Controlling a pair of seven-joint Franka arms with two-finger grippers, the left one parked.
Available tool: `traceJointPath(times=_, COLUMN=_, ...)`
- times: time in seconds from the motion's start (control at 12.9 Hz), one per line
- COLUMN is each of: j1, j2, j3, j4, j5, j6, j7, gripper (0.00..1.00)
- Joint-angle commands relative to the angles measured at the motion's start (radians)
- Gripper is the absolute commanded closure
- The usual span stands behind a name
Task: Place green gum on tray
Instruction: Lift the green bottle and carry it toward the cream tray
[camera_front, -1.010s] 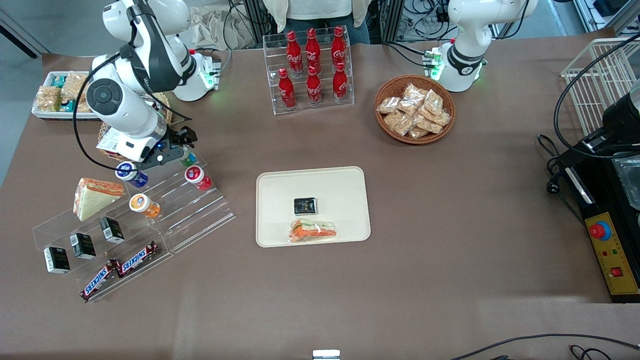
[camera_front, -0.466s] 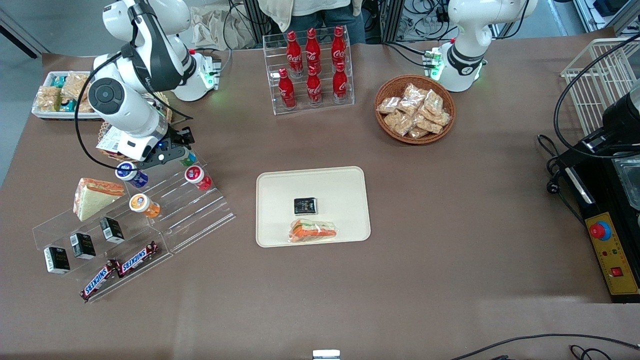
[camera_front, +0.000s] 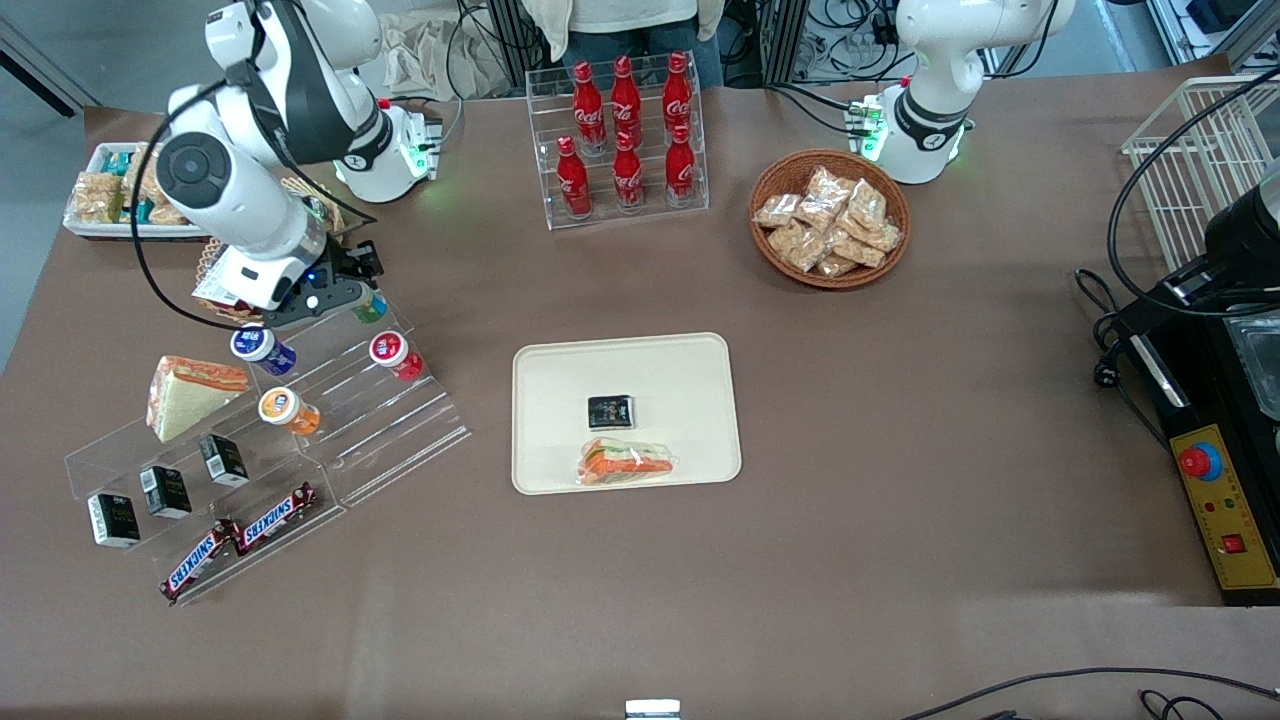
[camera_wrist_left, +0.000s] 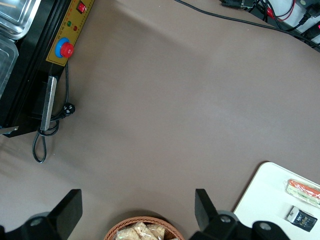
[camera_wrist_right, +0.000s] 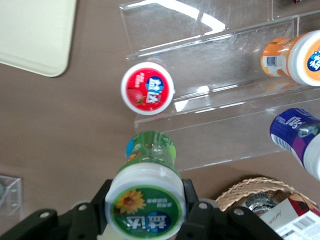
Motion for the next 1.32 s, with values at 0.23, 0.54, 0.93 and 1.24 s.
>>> traceJointPath(times=0.23, j1=0.005, j2=0.037, j3=0.105, j4=0.135, j5=0.097, j6=-0.045, j7=0.207, gripper=0.68)
traceJointPath(times=0.54, j1=0.006, j2=0.168, j3=0.220, j4=0.224, j5=0.125, j6=0.057, j7=0.440, gripper=0.68)
traceJointPath(times=0.93, j1=0.008, j2=0.366, j3=0.255, j4=0.318, j5=0.115, j6=0.131, j7=0.513, gripper=0.69)
traceJointPath(times=1.24, j1=0.023, j2=0.523, j3=0.254, j4=0.373, j5=0.091, j6=0.232, j7=0.519, gripper=0.68)
